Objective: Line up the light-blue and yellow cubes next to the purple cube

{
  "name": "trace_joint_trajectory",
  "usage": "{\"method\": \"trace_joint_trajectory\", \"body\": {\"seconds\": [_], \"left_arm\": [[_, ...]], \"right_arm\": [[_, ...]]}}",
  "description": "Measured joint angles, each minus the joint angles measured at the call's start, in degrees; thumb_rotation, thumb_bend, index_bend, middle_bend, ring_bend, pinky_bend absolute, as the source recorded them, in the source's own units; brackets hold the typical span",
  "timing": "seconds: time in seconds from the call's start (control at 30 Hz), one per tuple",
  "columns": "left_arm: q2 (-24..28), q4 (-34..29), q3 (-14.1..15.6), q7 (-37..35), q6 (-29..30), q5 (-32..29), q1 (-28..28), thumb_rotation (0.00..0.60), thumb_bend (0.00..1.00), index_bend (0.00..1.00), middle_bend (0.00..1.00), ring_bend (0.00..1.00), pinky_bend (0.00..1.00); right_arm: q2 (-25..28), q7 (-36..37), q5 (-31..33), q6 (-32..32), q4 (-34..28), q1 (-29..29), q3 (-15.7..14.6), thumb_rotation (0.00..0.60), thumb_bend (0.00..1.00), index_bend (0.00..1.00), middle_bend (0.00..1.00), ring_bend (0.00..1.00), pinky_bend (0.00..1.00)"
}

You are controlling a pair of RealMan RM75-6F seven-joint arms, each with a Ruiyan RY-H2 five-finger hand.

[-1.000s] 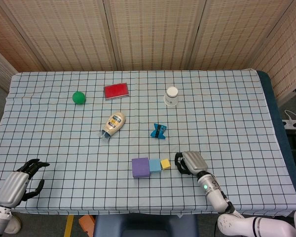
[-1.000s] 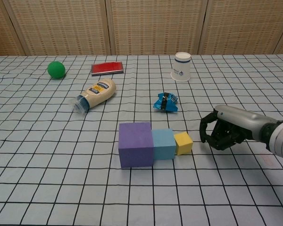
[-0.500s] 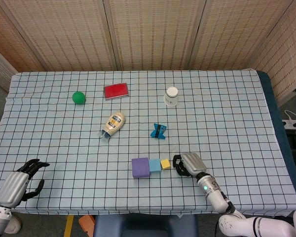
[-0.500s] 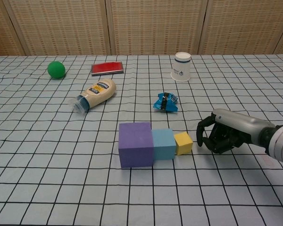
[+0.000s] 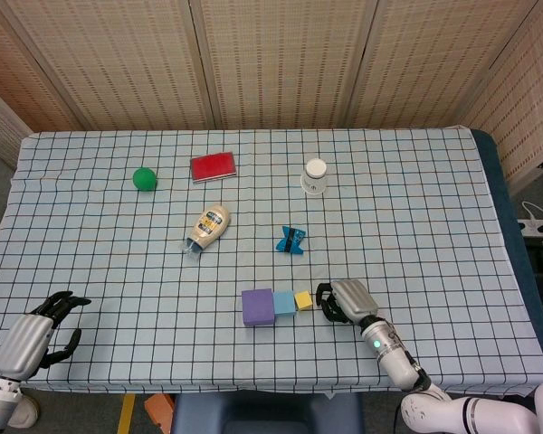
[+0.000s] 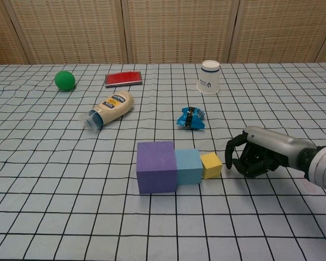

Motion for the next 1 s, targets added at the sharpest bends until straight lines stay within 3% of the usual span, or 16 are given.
{"method": "trace_joint_trajectory", "body": {"seconds": [1.0], "left_arm": [[-0.01, 0.03, -0.01, 0.07, 0.02, 0.01, 0.00, 0.600, 0.50, 0.28, 0.29, 0.16, 0.40]], "right_arm": [[-0.82, 4.79, -3.67, -1.37, 2.51, 0.02, -0.79, 0.600, 0.55, 0.44, 0.91, 0.85, 1.00]]}}
